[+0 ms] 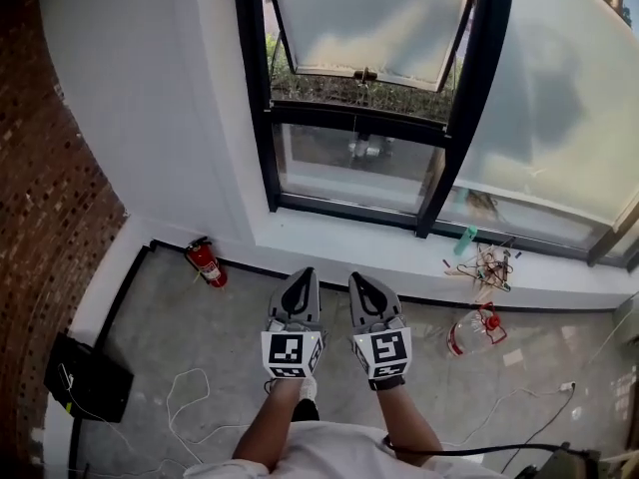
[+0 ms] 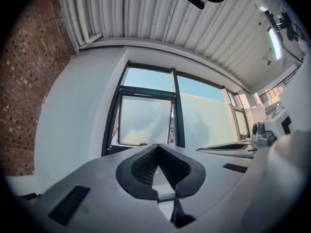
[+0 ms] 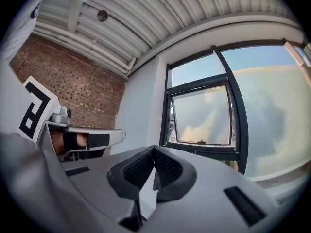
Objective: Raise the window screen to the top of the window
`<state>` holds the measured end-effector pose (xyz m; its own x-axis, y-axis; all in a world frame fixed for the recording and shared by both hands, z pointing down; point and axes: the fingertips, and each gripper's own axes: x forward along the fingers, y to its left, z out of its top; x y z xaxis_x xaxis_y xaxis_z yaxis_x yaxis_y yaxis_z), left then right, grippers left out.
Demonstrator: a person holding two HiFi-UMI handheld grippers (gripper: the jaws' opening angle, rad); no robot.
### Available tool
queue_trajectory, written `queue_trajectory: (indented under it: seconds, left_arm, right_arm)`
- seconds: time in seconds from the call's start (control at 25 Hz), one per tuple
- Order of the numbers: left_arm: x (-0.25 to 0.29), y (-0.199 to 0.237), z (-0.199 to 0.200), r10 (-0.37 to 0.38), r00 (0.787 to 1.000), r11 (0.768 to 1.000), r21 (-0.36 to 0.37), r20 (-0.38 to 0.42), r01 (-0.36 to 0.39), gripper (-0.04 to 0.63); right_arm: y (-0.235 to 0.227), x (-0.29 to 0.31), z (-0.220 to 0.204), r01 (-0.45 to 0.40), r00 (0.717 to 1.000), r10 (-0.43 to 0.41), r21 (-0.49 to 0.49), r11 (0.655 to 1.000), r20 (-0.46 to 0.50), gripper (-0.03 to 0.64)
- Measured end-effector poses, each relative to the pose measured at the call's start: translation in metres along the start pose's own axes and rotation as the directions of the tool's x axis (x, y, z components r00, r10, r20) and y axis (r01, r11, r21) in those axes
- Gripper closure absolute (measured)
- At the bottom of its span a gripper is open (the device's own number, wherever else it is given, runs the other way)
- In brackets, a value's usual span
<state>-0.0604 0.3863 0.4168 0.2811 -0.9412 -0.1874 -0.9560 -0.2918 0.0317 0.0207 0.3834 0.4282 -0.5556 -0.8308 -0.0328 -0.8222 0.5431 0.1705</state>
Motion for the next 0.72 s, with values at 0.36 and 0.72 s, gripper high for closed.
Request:
queue_trajectory:
  seconds: [0.36,0.72]
  left_arm:
    - [0.102,0.098,-0.024,-0.061,0.998,0.989,-0.132,0.012,0.062,0.601]
    - [0.212,0.123,-0.072,-0.079,0.996,0.989,-0.132,-0.045,0.072,0.601]
  right_arm:
    - [-0.010,0.139,-0.006,0.063,0.998,-0.063,-0.009,0.998,-0.023,0.614]
    - [-0.094,0.227,-0.044,0.102,0.993,-0.100,0.040,0.994,-0.057,0.614]
